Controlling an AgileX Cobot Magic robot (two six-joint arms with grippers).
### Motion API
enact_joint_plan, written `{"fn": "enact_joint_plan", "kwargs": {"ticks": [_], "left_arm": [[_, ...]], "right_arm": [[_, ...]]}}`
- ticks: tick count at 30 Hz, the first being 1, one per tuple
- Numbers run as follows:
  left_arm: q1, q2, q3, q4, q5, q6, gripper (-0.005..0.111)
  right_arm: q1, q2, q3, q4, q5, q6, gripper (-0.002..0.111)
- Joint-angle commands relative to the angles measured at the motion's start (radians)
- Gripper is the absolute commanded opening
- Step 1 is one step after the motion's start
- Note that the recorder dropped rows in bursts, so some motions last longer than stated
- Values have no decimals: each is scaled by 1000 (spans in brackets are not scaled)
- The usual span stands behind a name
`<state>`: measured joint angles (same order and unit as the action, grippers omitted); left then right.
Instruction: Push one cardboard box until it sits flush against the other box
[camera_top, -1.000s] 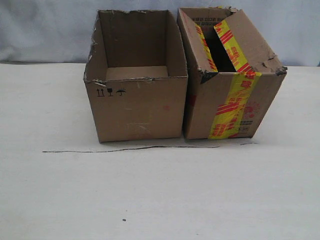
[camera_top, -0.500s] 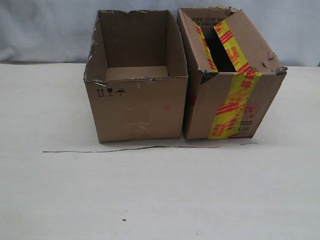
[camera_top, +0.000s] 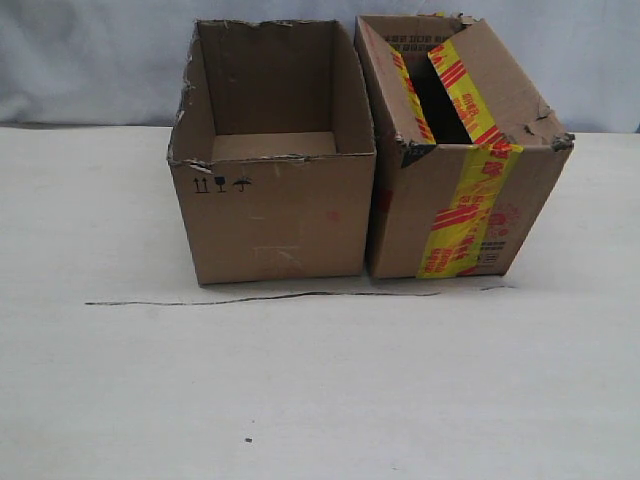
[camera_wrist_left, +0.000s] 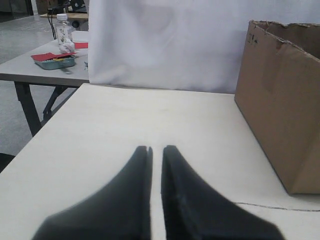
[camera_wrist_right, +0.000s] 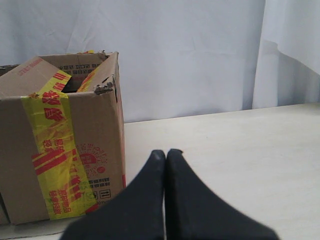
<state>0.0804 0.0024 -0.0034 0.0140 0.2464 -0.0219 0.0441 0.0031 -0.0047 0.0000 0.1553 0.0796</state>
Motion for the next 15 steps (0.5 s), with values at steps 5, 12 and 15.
{"fn": "enact_joint_plan", "kwargs": {"ticks": [5,12,15], "left_arm": [[0,-2,3,-3,-19,2,0],[0,-2,3,0,-18,2,0],[0,-2,3,0,-18,2,0]], "right_arm": [[-8,-3,5,0,-1,4,0],[-8,-3,5,0,-1,4,0],[-8,-3,5,0,-1,4,0]]}}
